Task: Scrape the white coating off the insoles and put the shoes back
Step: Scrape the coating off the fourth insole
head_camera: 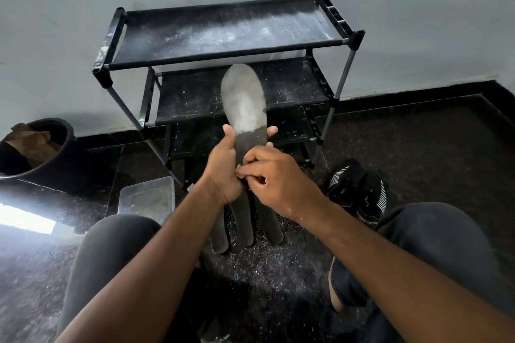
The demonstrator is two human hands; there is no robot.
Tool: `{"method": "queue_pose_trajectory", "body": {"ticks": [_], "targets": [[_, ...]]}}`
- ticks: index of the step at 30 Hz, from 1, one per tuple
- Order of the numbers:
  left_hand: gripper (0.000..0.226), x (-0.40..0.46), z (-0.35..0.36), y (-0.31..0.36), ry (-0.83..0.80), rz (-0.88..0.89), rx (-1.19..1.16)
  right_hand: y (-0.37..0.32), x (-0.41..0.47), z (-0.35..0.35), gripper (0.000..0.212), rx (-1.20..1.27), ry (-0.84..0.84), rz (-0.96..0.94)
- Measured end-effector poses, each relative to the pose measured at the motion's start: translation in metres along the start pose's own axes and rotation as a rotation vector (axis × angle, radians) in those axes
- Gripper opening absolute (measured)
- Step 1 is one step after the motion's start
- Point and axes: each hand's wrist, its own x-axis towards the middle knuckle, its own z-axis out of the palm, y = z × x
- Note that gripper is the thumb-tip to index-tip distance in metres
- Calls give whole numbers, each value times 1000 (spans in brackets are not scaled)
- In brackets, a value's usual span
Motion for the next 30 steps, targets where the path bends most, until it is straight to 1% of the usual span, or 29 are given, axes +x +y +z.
{"method": "queue_pose_trajectory", "body": {"ticks": [3, 4, 6, 9, 14, 16, 19, 21, 22, 24, 26, 28, 30], "targets": [[91, 2, -6, 5, -48, 2, -134, 0, -4, -2, 16, -39, -97, -37], [91, 2, -6, 5, -44, 9, -150, 2, -5, -2, 16, -54, -111, -34], [90, 1, -4, 2, -8, 11, -106, 6, -4, -3, 14, -101, -108, -30], [86, -3, 6, -6, 54, -1, 18, 13, 0, -1, 13, -200, -60, 15], [68, -11, 27, -23, 71, 2, 24, 22, 6, -8, 15, -266, 123, 134], [69, -10, 25, -20, 76, 12, 36, 22, 7, -9, 15, -217, 124, 167], [80, -7, 17, -12, 91, 14, 68, 16, 4, -4, 16, -52, 17, 179], [82, -6, 14, -9, 99, 7, 61, 16, 4, -4, 16, 9, 7, 184], [84, -7, 13, -7, 88, 9, 59, 17, 5, -5, 16, 34, 24, 189], [95, -8, 10, -2, 35, 19, 85, 17, 6, -8, 15, 102, 24, 201], [102, -9, 7, 5, -2, 27, 102, 13, 3, -6, 14, 127, -52, 175], [99, -7, 5, 7, -19, 25, 77, 8, -2, 2, 13, 108, -133, 150], [95, -6, 5, 5, -11, 13, 73, 8, -5, 4, 13, 101, -146, 145]]}}
